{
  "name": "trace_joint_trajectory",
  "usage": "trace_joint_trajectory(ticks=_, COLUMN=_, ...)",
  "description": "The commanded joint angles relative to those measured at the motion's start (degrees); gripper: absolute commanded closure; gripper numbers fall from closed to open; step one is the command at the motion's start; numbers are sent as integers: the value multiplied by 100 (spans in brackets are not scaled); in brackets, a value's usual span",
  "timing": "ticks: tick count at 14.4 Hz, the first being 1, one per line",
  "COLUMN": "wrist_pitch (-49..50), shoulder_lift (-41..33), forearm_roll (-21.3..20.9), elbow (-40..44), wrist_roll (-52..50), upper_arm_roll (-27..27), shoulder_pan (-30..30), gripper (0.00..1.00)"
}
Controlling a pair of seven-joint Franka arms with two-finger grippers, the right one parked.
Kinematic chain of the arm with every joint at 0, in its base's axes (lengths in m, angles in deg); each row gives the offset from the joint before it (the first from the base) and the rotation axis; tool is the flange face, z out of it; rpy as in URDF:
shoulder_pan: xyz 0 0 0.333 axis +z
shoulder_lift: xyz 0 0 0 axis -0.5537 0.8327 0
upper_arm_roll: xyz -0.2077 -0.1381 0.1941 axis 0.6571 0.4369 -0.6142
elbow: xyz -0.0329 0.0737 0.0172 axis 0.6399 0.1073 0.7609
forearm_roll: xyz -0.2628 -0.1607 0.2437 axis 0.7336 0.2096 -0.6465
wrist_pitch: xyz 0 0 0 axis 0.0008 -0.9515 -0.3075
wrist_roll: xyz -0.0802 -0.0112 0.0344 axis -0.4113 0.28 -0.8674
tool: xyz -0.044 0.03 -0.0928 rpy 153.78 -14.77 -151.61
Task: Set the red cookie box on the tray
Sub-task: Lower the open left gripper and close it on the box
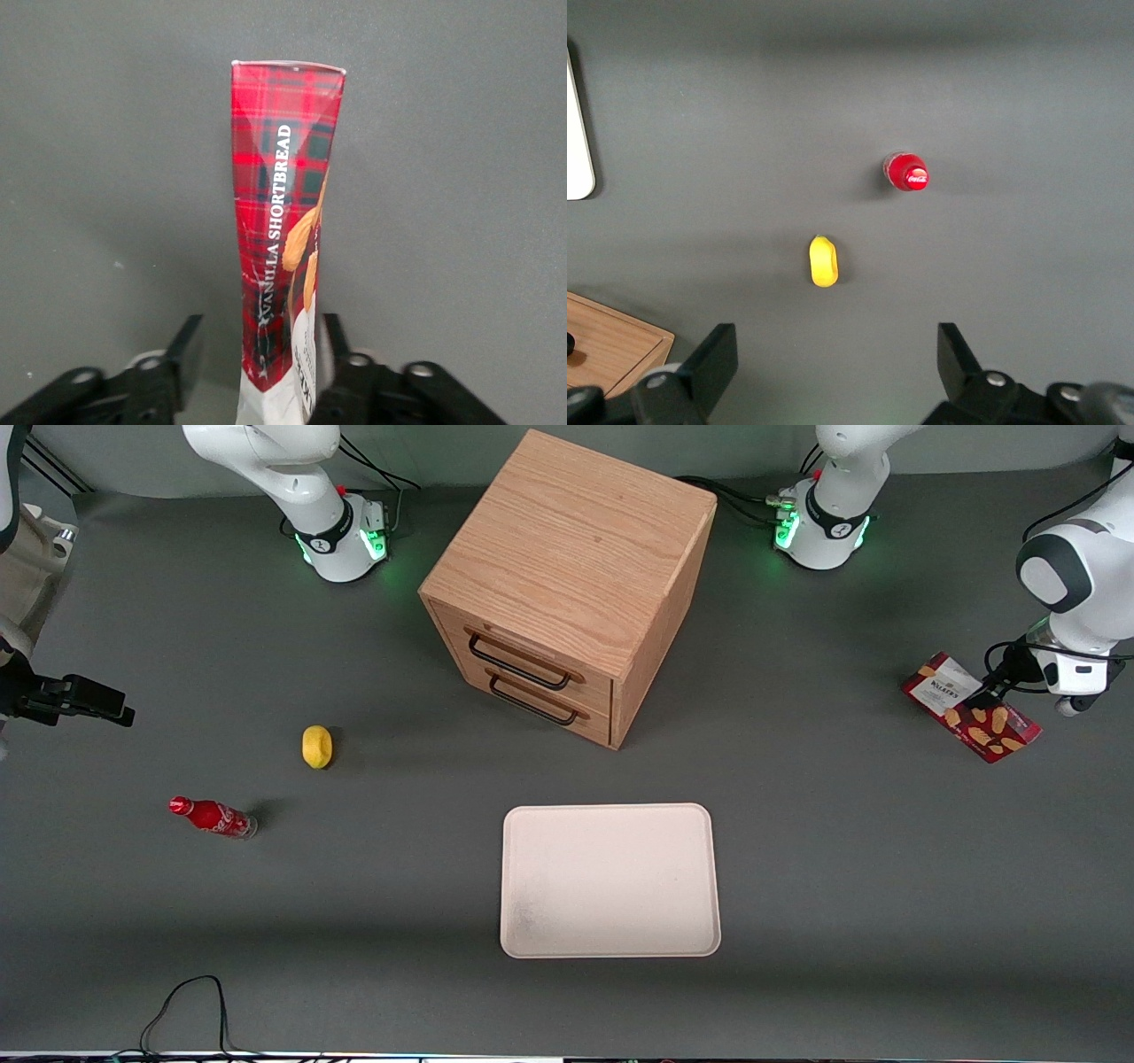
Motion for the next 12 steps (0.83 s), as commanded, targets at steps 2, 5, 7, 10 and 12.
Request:
trace_joint_trajectory(ticks=2, wrist_pitch=-79, shoulder_lift=-43, forearm_roll=52, elbow=-57, wrist_roll=-39, upper_arm_roll=12, shoulder_pan=-23, gripper=100)
trace_joint_trajectory(ticks=5, wrist_pitch=0, shoulder_lift=-69, forearm_roll=52, elbow=-13, wrist_roll=-39, upper_arm_roll=21, shoulder_pan=-23, gripper=100)
trace_joint_trajectory(ticks=7, wrist_pitch=52, shoulder_lift=-157, forearm_roll=52, elbow=40, wrist_roll=-65, upper_arm_roll=39, shoulder_pan=-23, gripper=100)
trace_joint_trajectory(ticks=10, wrist_pitch=1331, shoulder_lift=-437, forearm_roll=52, elbow=679, wrist_roll=-48, upper_arm_roll=65, shoulder_pan=-32, gripper=100)
trace_joint_trajectory(ticks=12, wrist_pitch=2350, shoulder_lift=-710, forearm_roll=52, elbow=1267, wrist_roll=-57, upper_arm_roll=74, shoulder_pan=-32, gripper=100)
